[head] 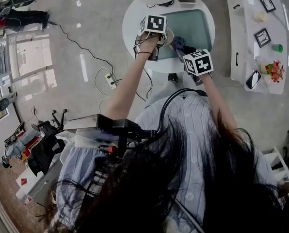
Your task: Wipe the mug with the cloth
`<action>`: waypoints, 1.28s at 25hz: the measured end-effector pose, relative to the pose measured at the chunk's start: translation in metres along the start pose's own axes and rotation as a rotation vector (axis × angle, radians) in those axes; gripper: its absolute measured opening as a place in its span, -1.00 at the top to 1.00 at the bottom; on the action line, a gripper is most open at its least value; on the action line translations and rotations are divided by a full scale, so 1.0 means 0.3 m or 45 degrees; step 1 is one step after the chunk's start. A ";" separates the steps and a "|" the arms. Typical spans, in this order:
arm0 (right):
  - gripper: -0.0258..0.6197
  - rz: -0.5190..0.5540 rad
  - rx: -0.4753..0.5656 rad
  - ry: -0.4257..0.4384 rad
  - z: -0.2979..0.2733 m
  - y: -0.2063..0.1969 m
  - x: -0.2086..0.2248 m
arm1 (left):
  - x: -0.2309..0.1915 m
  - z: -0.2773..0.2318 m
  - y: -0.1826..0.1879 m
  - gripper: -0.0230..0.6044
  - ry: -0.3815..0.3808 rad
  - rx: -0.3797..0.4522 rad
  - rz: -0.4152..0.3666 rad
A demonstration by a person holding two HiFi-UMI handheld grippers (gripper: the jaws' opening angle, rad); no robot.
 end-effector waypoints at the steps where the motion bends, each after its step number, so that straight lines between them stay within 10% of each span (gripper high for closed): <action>1: 0.59 0.006 -0.003 0.003 0.003 -0.005 -0.007 | 0.001 0.000 0.000 0.79 0.004 0.007 -0.002; 20: 0.59 0.031 0.058 -0.014 0.077 -0.003 -0.081 | 0.011 0.123 0.004 0.79 0.065 0.297 -0.286; 32: 0.59 0.030 0.144 -0.044 0.149 0.000 -0.101 | 0.033 0.220 -0.108 0.79 0.004 0.473 -0.237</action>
Point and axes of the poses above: the fingertips, and each gripper's own axes: z backward along the fingers, x to its right, y out of its top, the point moved 1 cm from there along z, backward along the fingers, and after that the axes turned 2 degrees about -x, right-handed, at the moved point
